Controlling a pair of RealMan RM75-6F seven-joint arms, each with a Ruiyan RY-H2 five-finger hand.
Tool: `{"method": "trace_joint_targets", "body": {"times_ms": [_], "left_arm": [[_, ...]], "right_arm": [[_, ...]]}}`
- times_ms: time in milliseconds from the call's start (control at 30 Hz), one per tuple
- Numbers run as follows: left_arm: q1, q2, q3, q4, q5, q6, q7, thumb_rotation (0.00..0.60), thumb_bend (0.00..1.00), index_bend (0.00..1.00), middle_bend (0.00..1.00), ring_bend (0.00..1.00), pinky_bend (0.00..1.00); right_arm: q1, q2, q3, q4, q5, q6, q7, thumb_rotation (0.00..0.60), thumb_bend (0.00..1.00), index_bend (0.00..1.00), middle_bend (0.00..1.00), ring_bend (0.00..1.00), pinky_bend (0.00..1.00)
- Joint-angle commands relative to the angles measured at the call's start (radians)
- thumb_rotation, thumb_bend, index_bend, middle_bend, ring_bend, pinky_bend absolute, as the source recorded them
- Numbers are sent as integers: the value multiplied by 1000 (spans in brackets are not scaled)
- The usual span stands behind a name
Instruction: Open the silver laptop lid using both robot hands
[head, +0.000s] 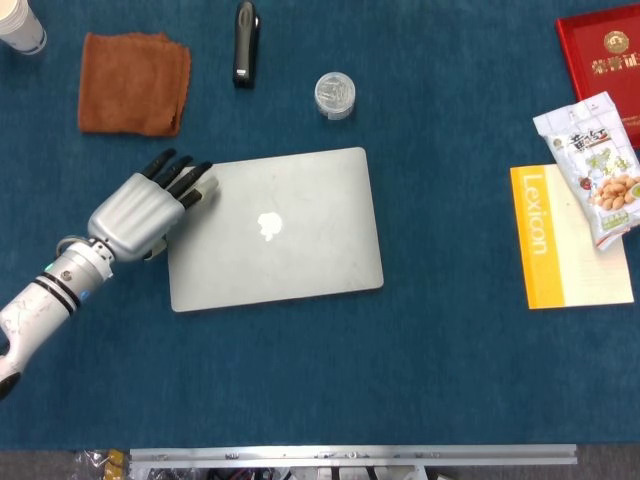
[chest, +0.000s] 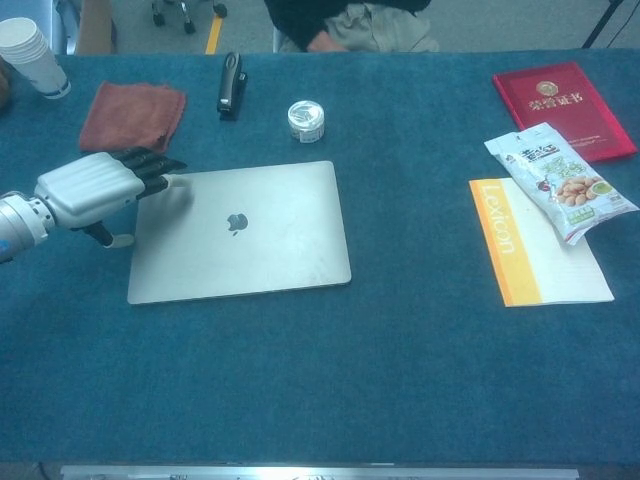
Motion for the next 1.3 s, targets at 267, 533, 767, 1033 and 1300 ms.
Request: {"method": "trace_joint_targets", "body": {"times_ms": [267,533,767,1033,1300], "left_arm": [[85,108,-20,-109,-63,112,57,600,226,0,0,0,0],[204,230,-30,-271,-123,261,106,600,227,0,0,0,0],[310,330,-29,-431,-159,382,126,600,226,0,0,0,0],[406,403,-13,-522,-166,471,102,600,226,0,0,0,0],[458,447,-1,-562,-145,505,78,600,226,0,0,0,0]], "right_arm": [[44,-26,-20,-2,-58,-63,-10,600,284,0,69,7,64],[104,-65,-46,-2,-133,-145,-12,600,219,0,69,7,64],[165,-103,-69,-18,-196,-228,-10,600,159,0,69,6,64],[254,-161,-92,-52,-265,-344,-50,600,138,0,69,6,64],[344,-251,-95,-80,-271,-469,-121,600,139,0,69,6,64]]}}
